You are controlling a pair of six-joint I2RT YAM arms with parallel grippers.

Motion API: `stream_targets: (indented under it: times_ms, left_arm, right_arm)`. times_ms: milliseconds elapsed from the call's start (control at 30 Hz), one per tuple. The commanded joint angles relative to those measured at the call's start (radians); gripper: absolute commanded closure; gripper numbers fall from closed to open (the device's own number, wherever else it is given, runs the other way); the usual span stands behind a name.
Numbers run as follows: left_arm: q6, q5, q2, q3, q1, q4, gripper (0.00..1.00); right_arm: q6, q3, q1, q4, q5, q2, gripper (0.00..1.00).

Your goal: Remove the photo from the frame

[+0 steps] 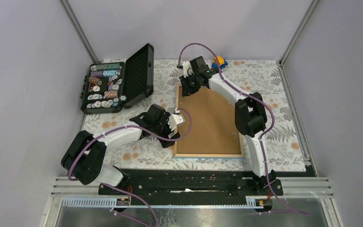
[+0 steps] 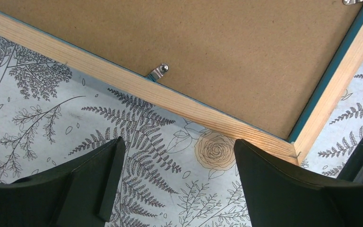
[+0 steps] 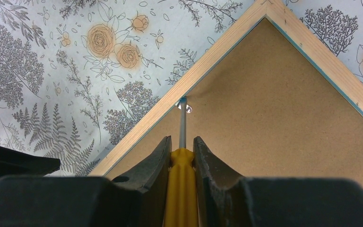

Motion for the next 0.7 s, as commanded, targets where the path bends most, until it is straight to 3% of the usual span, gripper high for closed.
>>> stream_targets:
  times_ms: [0, 667]
  left_arm:
    - [-0.015, -0.015, 0.013, 0.036, 0.001, 0.042, 0.08]
    - [-0.041, -0.006, 0.036, 0.063, 0.03, 0.025, 0.08]
  right_arm:
    - [-0.009, -0.049, 0.025, -0.054, -0.011, -0.052, 1.0]
    - [-0.042, -0.15, 0.025, -0.08, 0.048, -0.111, 1.0]
